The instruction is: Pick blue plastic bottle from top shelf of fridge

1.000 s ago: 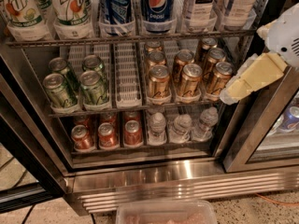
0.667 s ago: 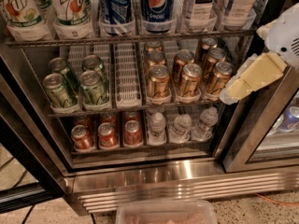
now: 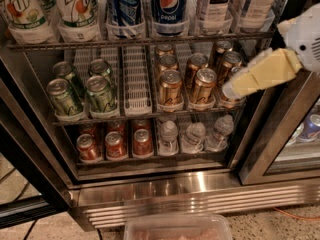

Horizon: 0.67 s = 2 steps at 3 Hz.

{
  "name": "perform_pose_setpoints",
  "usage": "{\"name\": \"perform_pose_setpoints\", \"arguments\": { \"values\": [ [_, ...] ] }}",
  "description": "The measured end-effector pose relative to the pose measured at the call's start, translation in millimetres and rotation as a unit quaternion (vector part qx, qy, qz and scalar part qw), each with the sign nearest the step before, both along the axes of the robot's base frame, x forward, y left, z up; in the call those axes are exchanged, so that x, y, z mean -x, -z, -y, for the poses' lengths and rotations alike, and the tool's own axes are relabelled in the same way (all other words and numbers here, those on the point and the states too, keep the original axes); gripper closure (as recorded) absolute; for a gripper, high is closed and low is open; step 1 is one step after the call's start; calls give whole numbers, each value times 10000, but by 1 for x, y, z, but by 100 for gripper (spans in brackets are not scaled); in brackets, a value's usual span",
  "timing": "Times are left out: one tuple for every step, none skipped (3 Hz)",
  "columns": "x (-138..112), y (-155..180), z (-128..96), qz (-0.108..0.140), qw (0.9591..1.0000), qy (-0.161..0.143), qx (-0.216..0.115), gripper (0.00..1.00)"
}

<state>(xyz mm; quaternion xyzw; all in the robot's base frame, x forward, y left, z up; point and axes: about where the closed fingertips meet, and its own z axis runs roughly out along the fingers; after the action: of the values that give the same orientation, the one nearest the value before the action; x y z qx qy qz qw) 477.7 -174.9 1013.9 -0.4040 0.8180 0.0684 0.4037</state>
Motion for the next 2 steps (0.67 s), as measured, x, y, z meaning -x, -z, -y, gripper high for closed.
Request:
{"name": "perform_pose_setpoints", "arguments": {
  "values": [
    [-16,-28,-10,579,9952,279,-734,0],
    [-29,-47,-23,802,9857,404,-1428,0]
  ]
}}
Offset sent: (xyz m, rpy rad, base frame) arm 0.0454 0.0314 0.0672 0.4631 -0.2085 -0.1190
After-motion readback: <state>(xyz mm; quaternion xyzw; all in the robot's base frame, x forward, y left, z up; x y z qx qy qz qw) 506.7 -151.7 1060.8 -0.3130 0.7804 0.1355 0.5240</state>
